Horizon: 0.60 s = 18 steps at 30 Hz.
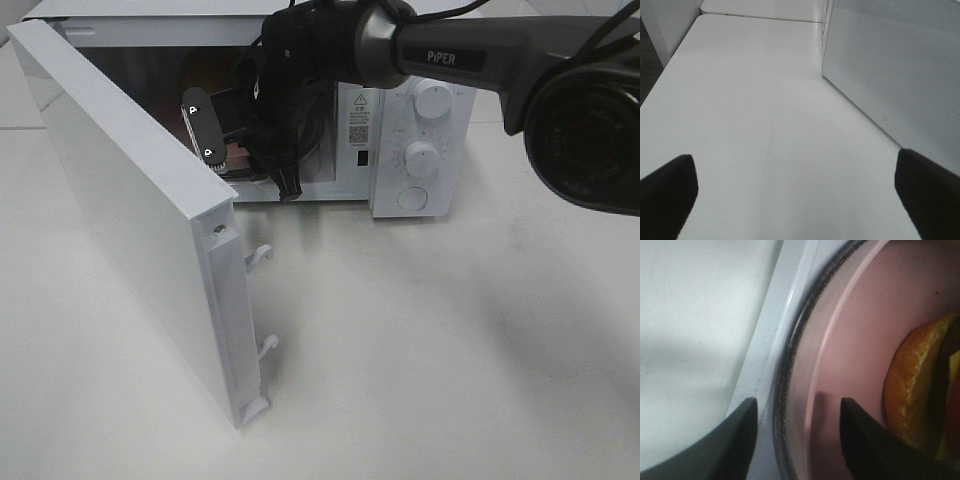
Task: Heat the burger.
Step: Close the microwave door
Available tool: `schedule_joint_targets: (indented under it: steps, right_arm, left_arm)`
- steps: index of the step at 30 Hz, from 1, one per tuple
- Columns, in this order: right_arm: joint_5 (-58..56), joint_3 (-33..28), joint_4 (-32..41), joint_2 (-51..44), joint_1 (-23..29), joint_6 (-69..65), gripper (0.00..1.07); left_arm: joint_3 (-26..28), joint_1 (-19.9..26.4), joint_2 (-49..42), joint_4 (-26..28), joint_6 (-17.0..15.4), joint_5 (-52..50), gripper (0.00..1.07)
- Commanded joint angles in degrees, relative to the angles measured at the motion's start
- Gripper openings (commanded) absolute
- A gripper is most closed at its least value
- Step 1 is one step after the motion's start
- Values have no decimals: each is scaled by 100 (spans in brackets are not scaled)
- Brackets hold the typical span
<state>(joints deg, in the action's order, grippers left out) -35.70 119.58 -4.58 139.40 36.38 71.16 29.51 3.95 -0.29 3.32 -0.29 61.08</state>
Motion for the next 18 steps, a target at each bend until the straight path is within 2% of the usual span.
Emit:
schedule_joint_targets:
  steps: [1, 11, 18]
  right_arm:
    - [-69, 57, 86, -69, 0, -80, 57]
    - [34, 0, 458, -138, 0, -183, 69]
    - [447, -561, 458, -447, 0, -183, 77]
  left_arm:
    - [52, 6, -23, -6, -52, -11, 100]
    - [52, 6, -23, -6, -52, -11, 100]
    - [52, 6, -23, -6, -52, -11, 100]
